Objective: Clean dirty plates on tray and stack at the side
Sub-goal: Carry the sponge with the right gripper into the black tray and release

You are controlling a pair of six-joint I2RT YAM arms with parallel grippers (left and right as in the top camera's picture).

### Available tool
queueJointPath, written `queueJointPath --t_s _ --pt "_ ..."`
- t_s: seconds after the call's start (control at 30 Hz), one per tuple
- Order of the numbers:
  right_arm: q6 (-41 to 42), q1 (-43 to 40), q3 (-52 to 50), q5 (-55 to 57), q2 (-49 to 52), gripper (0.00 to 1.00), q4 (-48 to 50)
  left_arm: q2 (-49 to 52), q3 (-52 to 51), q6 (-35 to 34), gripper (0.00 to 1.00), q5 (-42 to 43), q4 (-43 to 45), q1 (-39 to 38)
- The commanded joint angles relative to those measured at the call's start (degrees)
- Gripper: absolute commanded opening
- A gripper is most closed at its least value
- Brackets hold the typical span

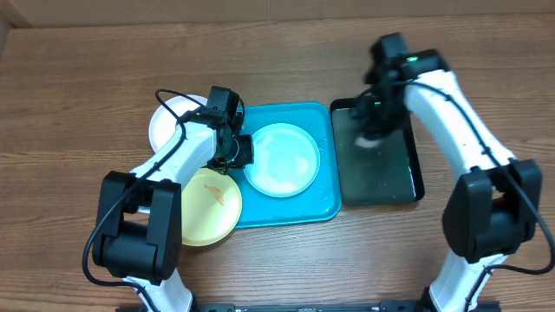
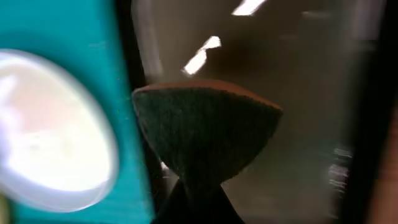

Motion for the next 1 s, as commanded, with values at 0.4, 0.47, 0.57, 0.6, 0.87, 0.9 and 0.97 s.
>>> queueJointPath --t_s 0.4,0.47,0.57,0.6,0.87,0.9,0.97 --pt "-1.49 -0.98 -13.90 6.36 -1.97 0.04 11.02 0.72 0.50 1.09 0.04 -0.98 0.00 0.24" --pt "-1.49 -1.07 -15.21 7.34 -1.97 0.04 11.58 0.72 0.50 1.09 0.04 -0.96 0.00 0.24" --pt "-1.49 -1.09 -15.85 10.75 -1.97 0.04 11.47 0.72 0.50 1.09 0.04 -0.98 0.00 0.24" --pt "-1.51 -1.09 -15.85 11.02 -1.97 0.07 11.45 0.72 0.50 1.09 0.04 -0.96 0.00 0.24" --pt "-1.40 -1.81 -12.81 9.22 -1.97 0.61 11.69 0.72 0.50 1.09 0.04 -0.96 0.00 0.24" --pt "-1.22 -2.23 -11.39 9.22 -1.97 0.65 11.19 0.72 0.48 1.09 0.04 -0.96 0.00 0.24" --pt "-1.25 -3.58 -7.54 9.31 -1.97 0.68 9.25 0.72 0.50 1.09 0.05 -0.98 0.00 0.24"
